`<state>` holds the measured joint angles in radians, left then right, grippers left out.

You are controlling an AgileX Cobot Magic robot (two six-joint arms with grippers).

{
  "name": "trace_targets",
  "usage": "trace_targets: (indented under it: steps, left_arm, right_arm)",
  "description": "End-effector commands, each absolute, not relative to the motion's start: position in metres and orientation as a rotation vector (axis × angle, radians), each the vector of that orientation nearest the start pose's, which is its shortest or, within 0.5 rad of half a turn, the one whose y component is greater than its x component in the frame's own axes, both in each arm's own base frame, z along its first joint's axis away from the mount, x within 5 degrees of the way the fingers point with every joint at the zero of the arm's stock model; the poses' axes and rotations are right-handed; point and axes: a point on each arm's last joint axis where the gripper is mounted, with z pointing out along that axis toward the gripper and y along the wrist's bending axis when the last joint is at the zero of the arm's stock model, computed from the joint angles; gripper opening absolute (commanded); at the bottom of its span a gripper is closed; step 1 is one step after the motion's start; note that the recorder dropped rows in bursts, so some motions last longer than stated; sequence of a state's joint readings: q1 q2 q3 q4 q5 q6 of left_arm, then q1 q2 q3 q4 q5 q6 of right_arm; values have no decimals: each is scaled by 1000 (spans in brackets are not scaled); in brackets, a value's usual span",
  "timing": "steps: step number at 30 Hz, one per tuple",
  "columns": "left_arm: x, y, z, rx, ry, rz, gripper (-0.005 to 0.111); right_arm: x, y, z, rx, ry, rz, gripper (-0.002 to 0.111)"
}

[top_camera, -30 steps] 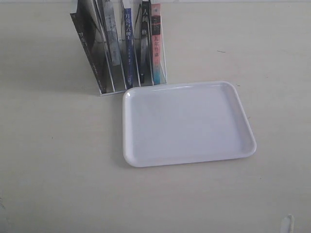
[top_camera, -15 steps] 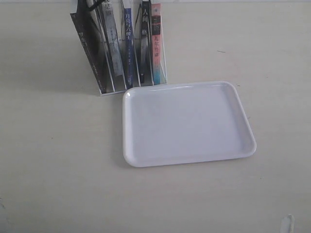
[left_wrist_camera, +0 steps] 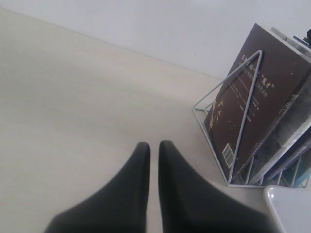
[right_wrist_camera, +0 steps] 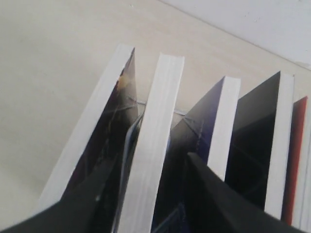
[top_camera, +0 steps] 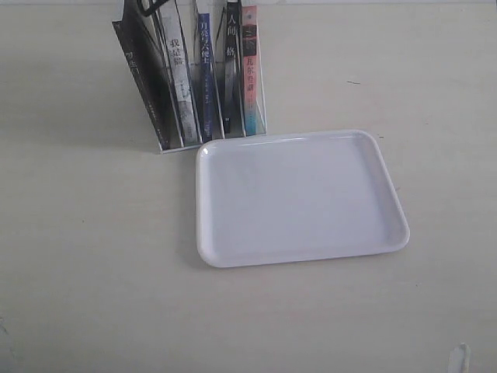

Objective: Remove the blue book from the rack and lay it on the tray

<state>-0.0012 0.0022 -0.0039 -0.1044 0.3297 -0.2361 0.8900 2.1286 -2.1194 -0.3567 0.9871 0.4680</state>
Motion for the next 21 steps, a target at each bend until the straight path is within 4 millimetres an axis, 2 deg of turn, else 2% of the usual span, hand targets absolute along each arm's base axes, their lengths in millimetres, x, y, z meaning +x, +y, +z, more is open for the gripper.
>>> trace_targets:
  steps: [1, 6, 9, 17, 21]
  left_arm:
    - [54, -4, 184, -271, 1792, -281, 6]
    - [54, -4, 184, -271, 1790, -281, 6]
    - [54, -4, 184, -271, 1790, -281, 6]
    - [54, -4, 184, -271, 1790, -281, 6]
    - [54, -4, 184, -271, 1790, -281, 6]
  right_arm:
    - [321, 352, 343, -599, 2282, 208, 41]
    - [300, 355, 365, -621, 2275, 337, 41]
    - [289, 363, 367, -696, 2242, 336, 41]
    - [279, 379, 350, -733, 2291, 334, 41]
    - [281, 382, 338, -708, 2335, 327, 41]
